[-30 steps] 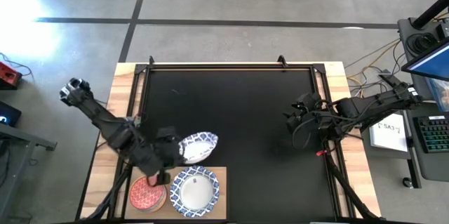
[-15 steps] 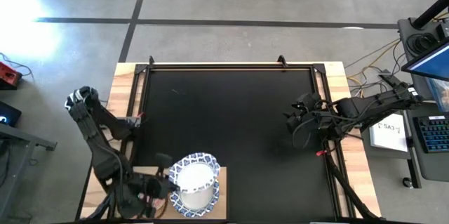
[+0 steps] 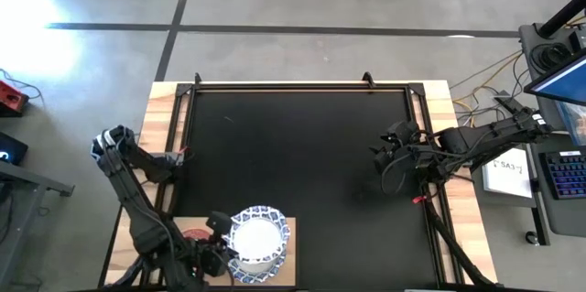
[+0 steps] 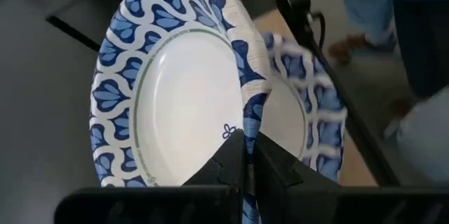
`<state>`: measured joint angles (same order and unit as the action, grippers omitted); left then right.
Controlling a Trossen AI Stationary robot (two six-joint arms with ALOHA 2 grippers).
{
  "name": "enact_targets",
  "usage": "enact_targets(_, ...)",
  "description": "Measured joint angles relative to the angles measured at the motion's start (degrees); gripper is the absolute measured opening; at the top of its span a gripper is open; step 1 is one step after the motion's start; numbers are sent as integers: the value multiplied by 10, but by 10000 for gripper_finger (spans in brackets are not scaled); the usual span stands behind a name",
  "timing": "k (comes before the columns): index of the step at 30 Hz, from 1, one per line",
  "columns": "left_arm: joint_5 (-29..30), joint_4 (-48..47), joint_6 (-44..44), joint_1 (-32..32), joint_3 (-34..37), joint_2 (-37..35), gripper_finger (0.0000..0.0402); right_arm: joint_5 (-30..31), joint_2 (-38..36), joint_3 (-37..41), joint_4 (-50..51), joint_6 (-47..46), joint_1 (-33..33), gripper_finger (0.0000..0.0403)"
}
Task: Place and stack bowls onto a shelf
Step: Stack the white patterned bowl on top of the white patterned bowl on the shelf
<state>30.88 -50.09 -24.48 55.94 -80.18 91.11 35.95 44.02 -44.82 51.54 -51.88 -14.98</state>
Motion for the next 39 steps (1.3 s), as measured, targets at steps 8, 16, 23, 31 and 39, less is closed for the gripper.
enact_targets(8, -45, 9, 51, -2, 26, 4, 0, 0, 0, 0, 0, 0, 0, 249)
enact_targets(16, -61, 19, 38, -3, 27, 6, 5, 0, 0, 0, 0, 0, 0, 249)
enact_targets(23, -71, 19, 18, -4, 27, 8, 37, 0, 0, 0, 0, 0, 0, 249)
enact_targets(31, -77, 22, 15, -6, 22, 8, 86, 0, 0, 0, 0, 0, 0, 249)
enact_targets(39, -76, 40, 29, -11, 22, 8, 115, 0, 0, 0, 0, 0, 0, 249)
